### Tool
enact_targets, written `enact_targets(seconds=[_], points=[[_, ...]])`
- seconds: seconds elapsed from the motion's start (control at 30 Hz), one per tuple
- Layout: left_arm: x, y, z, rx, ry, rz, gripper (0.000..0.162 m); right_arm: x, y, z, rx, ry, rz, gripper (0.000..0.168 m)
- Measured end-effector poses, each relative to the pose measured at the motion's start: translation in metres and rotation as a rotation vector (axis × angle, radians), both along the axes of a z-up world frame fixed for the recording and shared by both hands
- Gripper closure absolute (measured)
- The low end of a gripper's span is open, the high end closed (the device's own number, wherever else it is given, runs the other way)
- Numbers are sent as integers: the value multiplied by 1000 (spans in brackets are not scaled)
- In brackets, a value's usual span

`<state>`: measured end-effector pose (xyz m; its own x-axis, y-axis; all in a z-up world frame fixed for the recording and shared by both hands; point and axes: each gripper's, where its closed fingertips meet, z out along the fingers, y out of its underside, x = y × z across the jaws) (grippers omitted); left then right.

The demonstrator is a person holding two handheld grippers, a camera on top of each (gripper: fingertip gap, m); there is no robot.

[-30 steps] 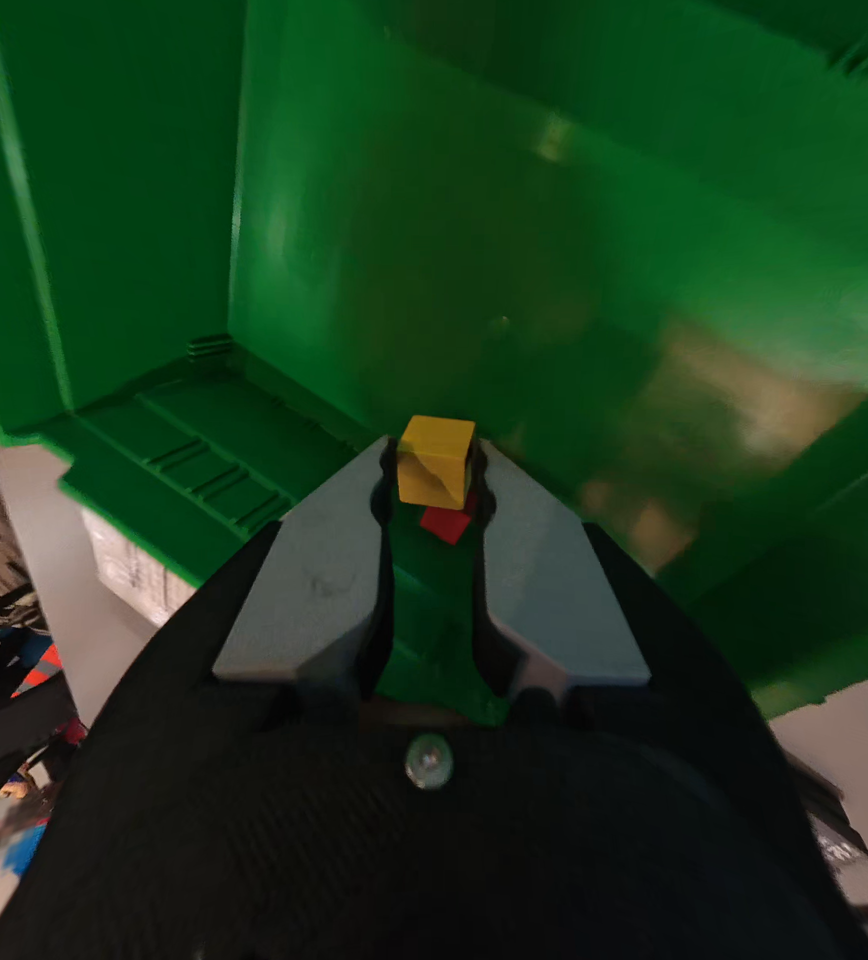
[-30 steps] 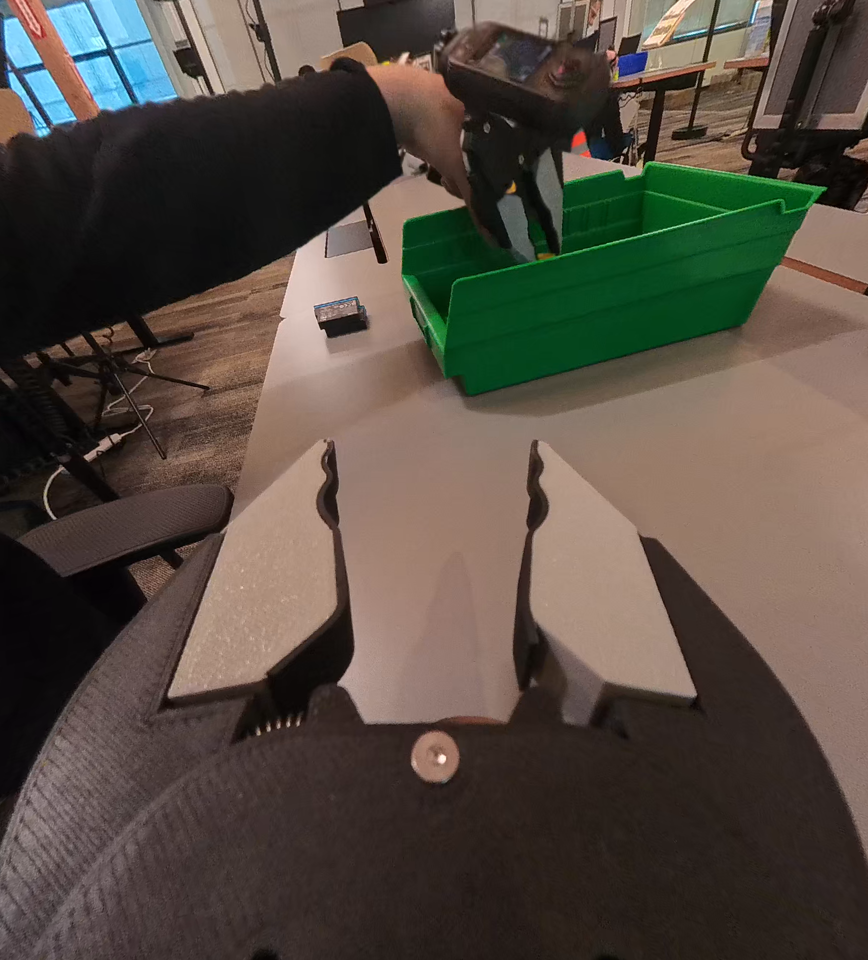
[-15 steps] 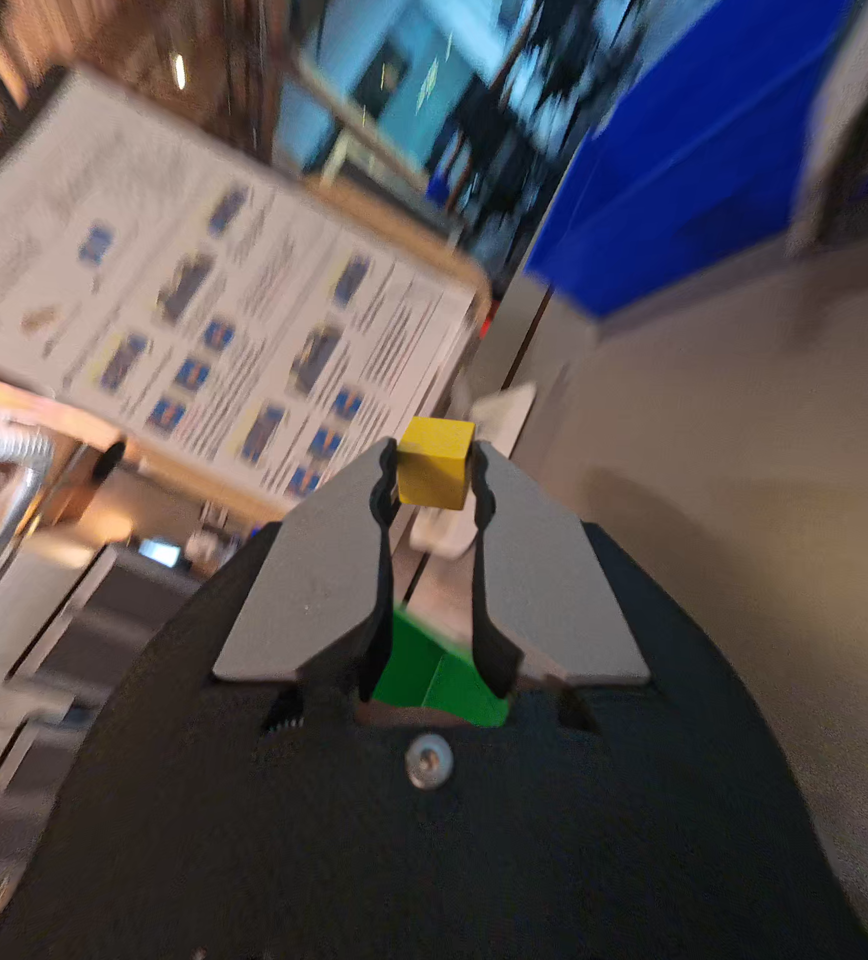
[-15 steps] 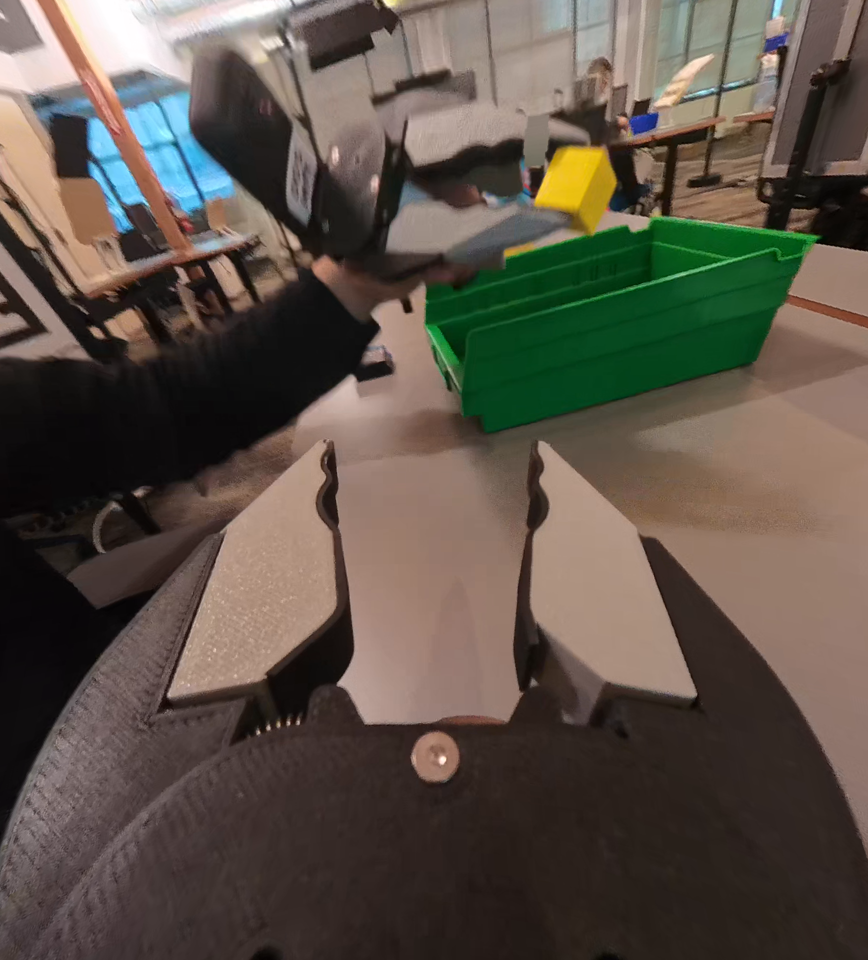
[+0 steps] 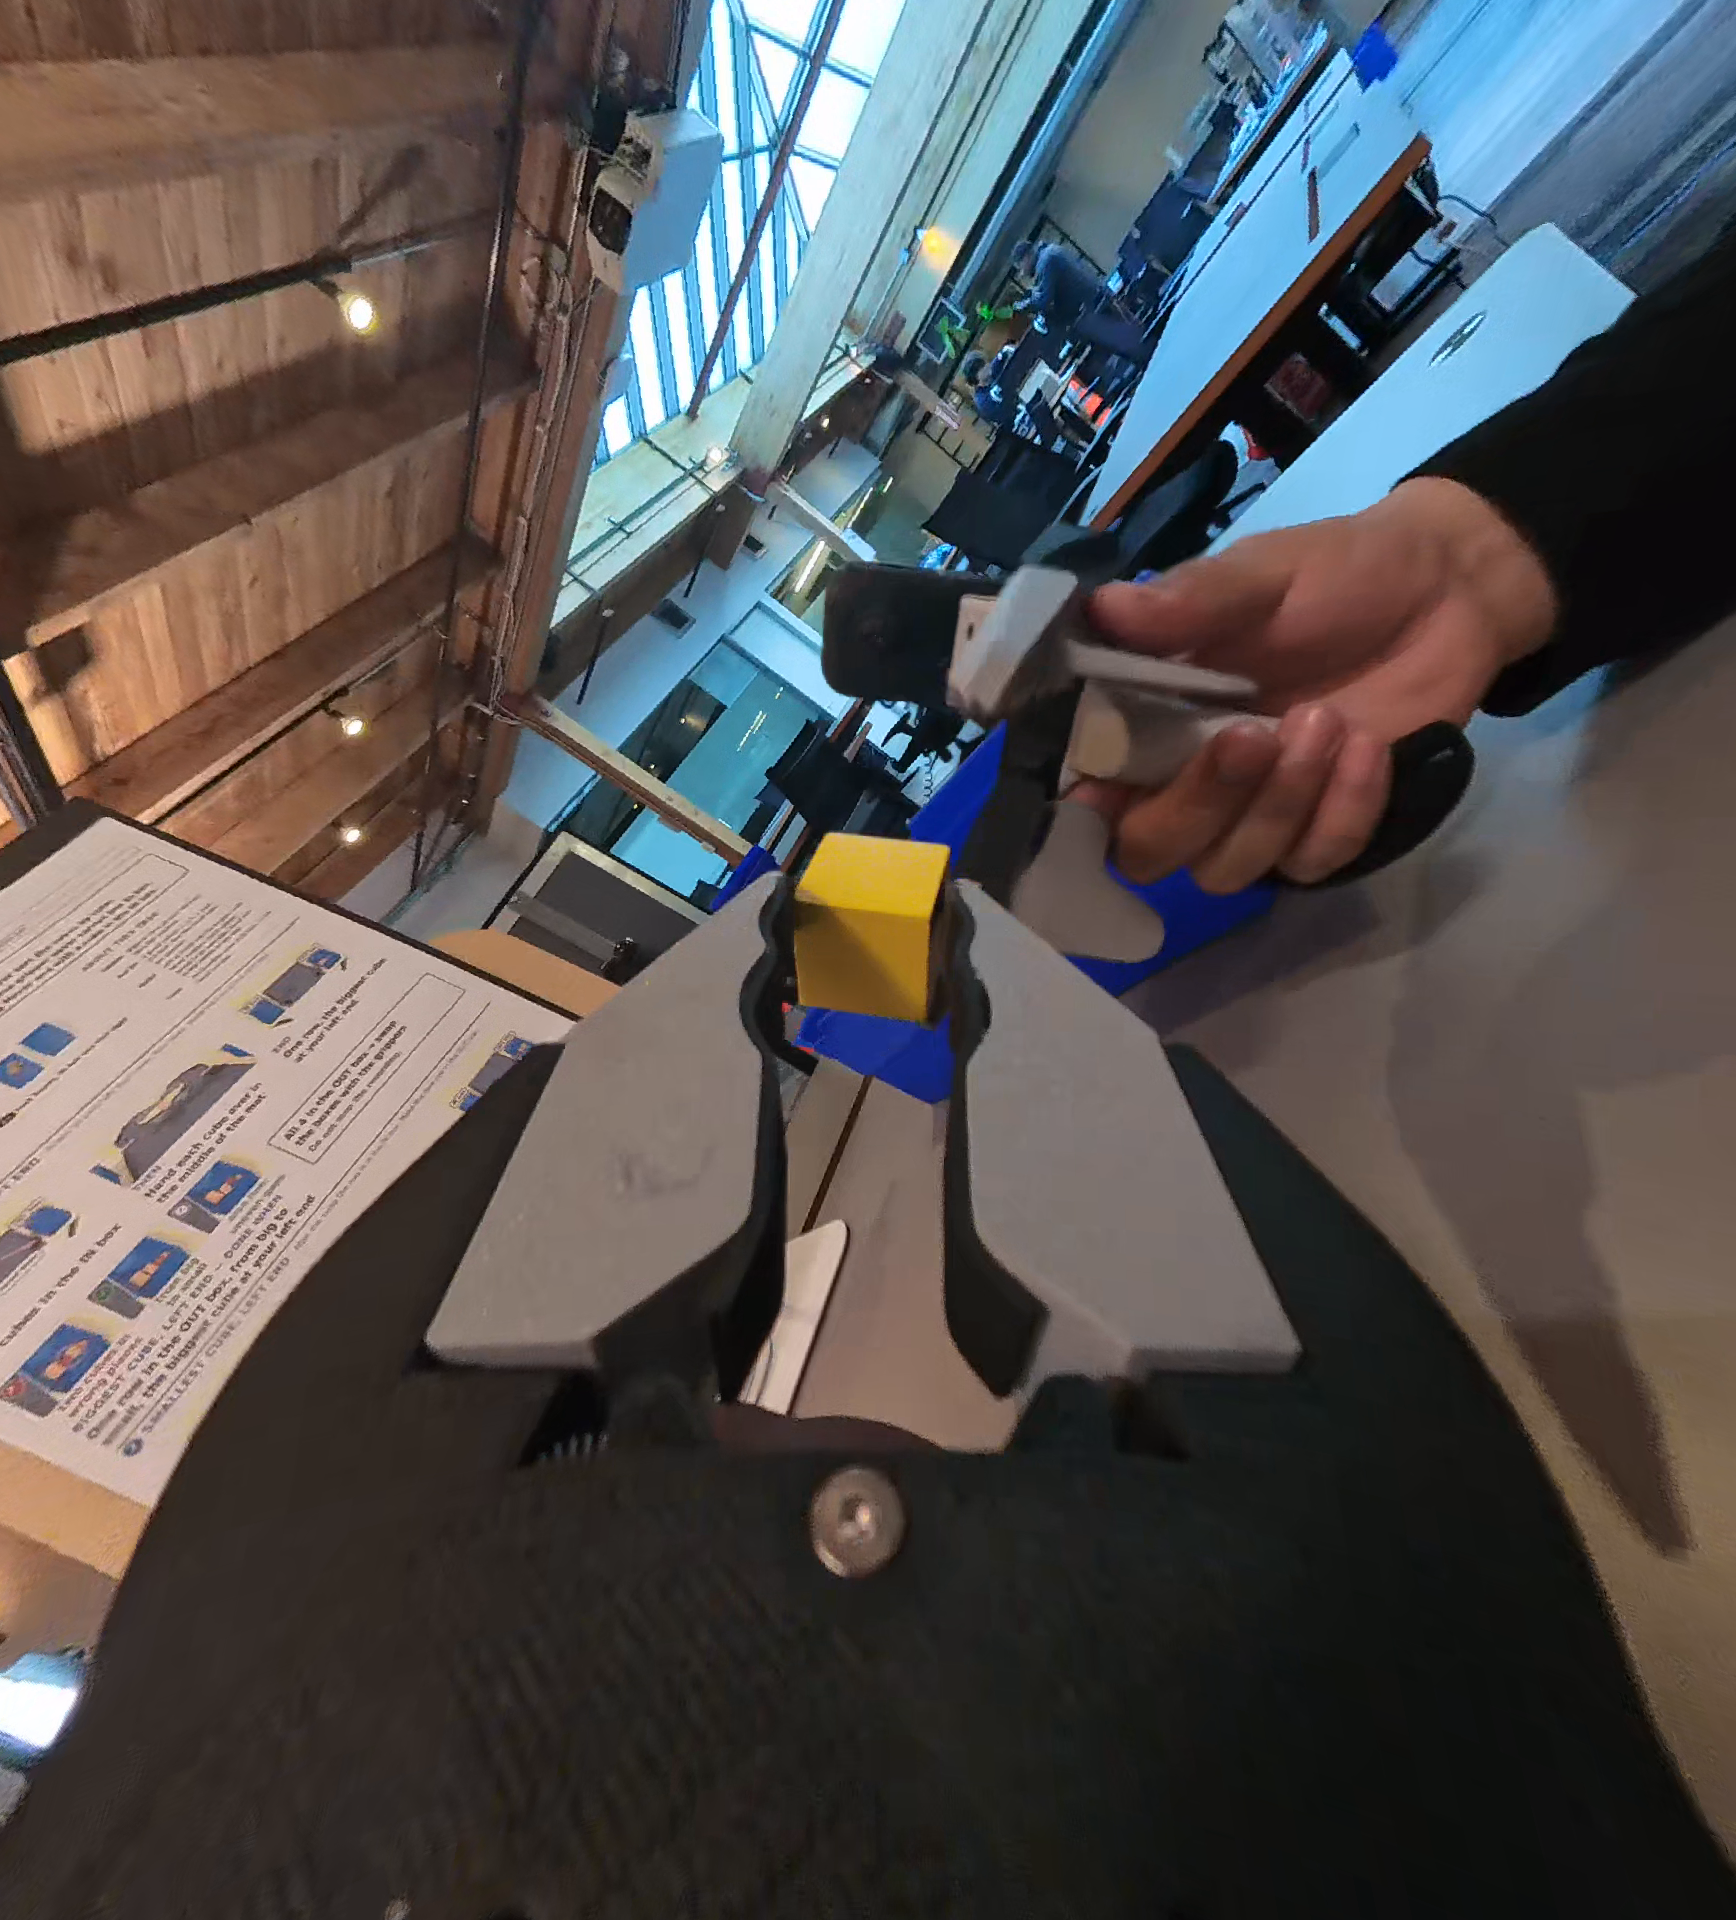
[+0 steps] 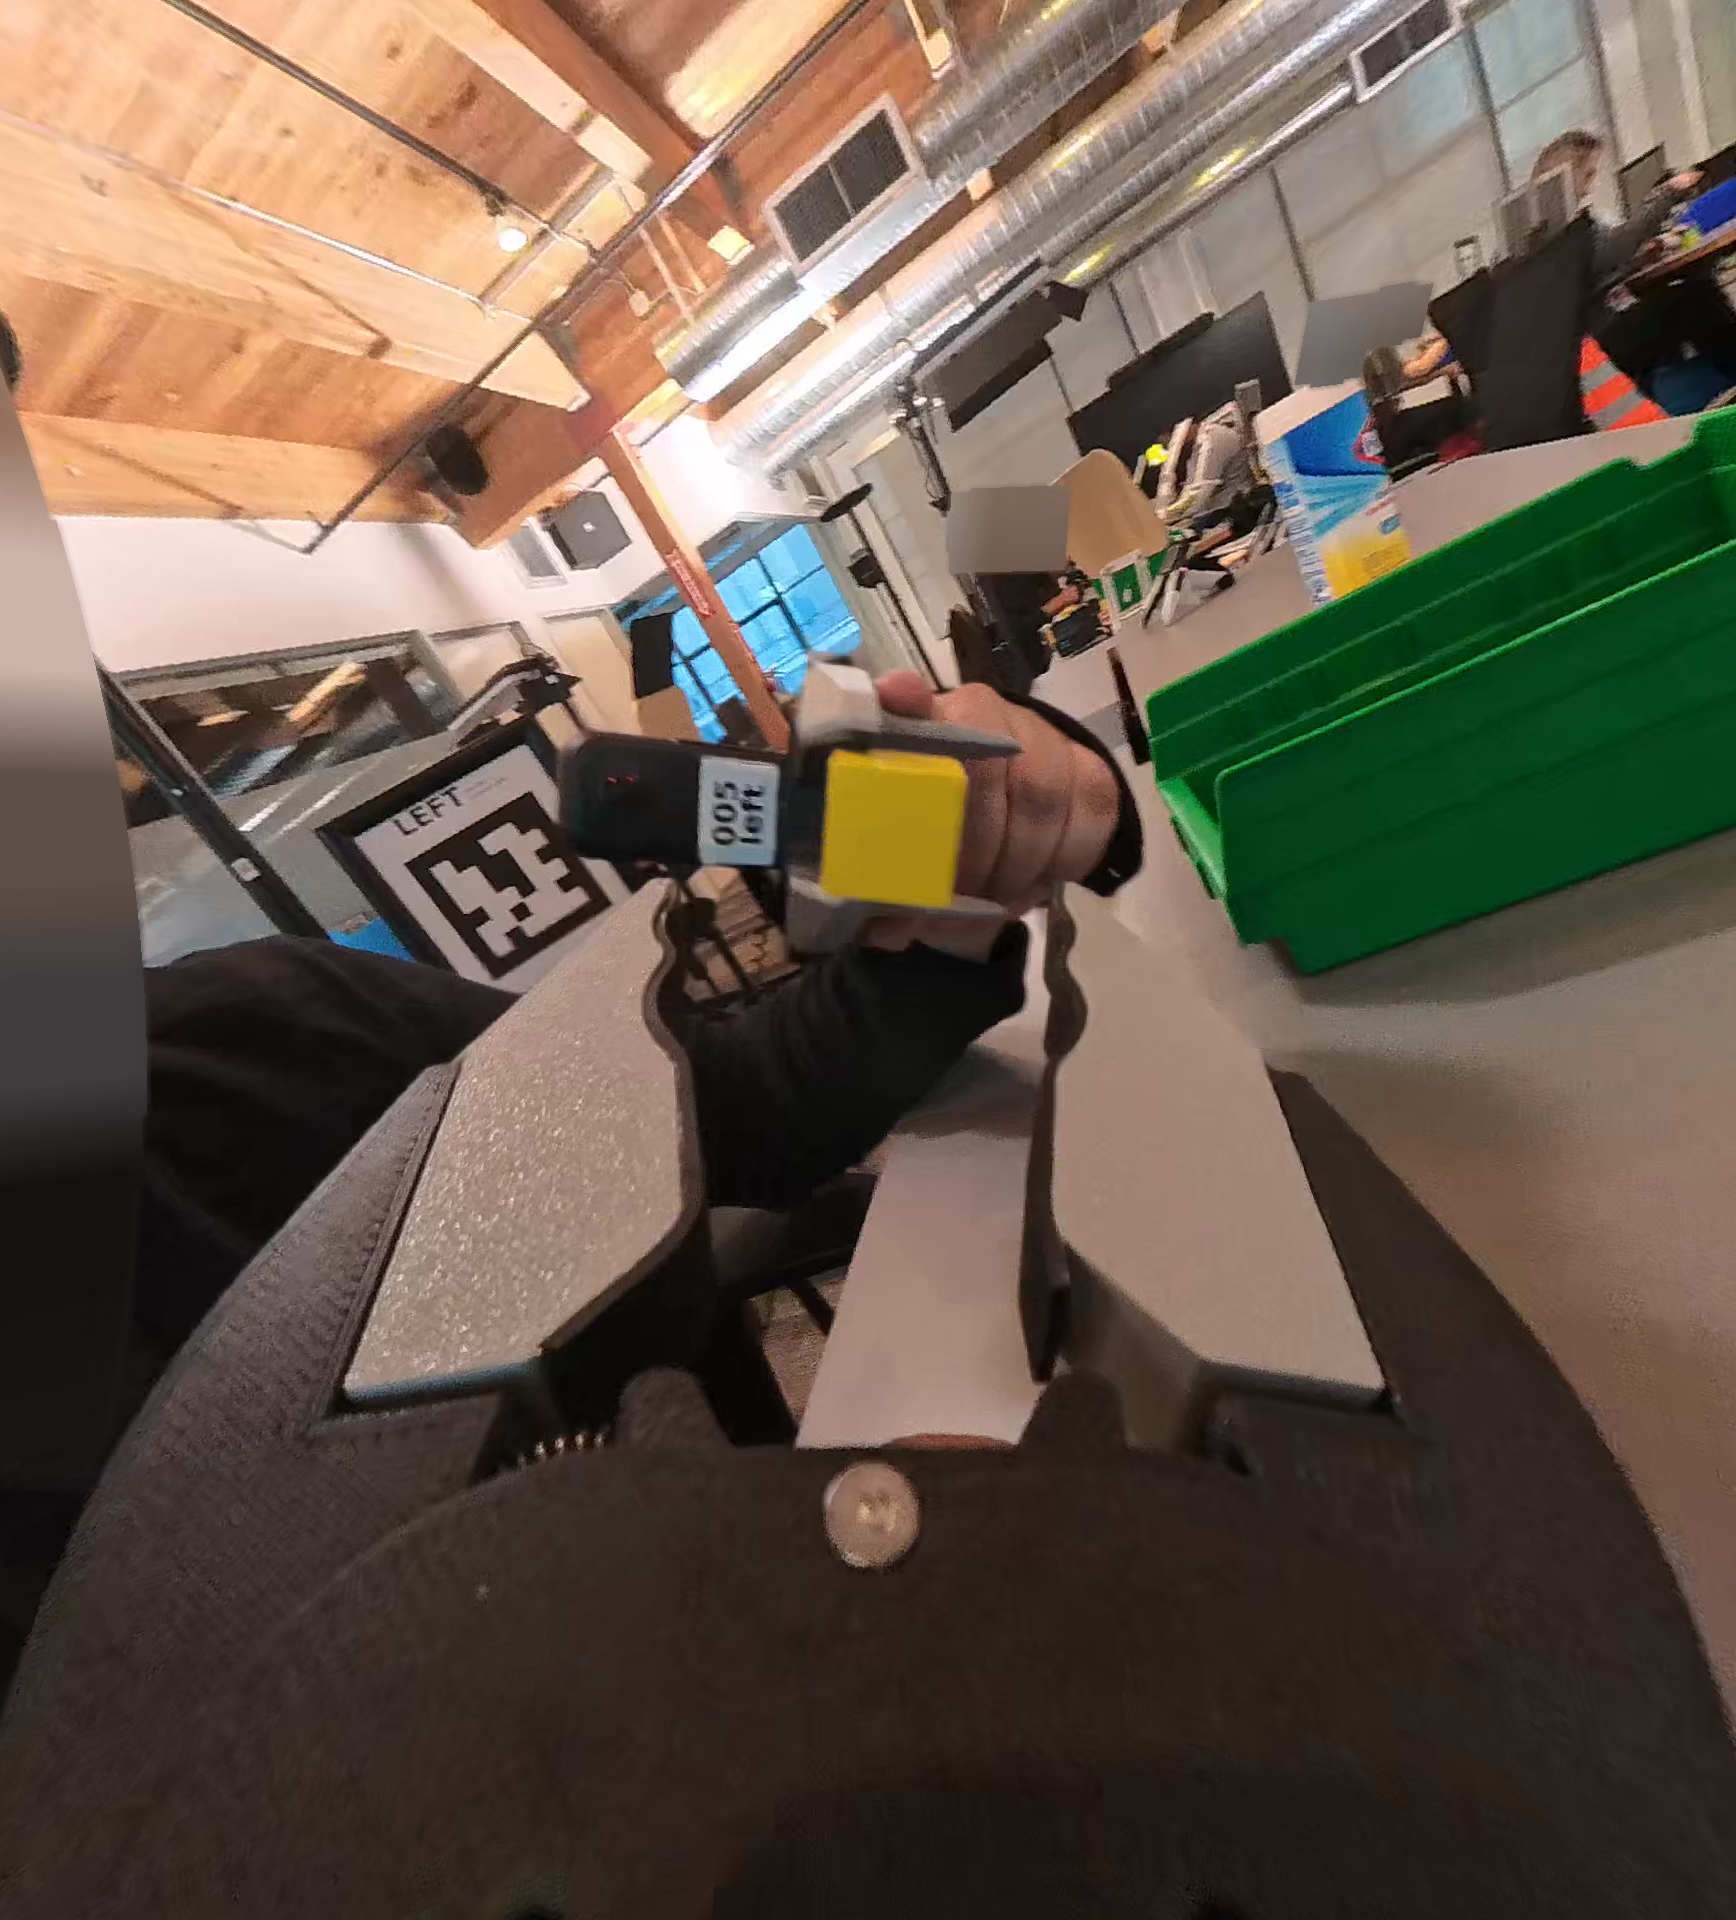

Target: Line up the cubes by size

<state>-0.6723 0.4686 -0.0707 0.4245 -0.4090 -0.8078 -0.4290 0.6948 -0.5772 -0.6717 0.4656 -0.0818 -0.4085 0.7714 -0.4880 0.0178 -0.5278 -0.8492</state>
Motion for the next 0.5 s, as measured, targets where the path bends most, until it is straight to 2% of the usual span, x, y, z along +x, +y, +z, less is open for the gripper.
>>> enact_targets(seconds=[0.1, 0.23, 0.37, 0.5], points=[[4, 0, -15, -8, 33, 5, 136, -1, -6, 2, -37, 14, 51, 102], [12, -6, -16, 32, 35, 9, 136, -5, -10, -4, -63, -15, 83, 106], [15, -6, -24, 21, 59, 1, 136, -10, -6, -13, -38, -54, 51, 144], [16, -3, -28, 14, 70, 21, 136, -9, -3, -18, 0, -79, 29, 144]])
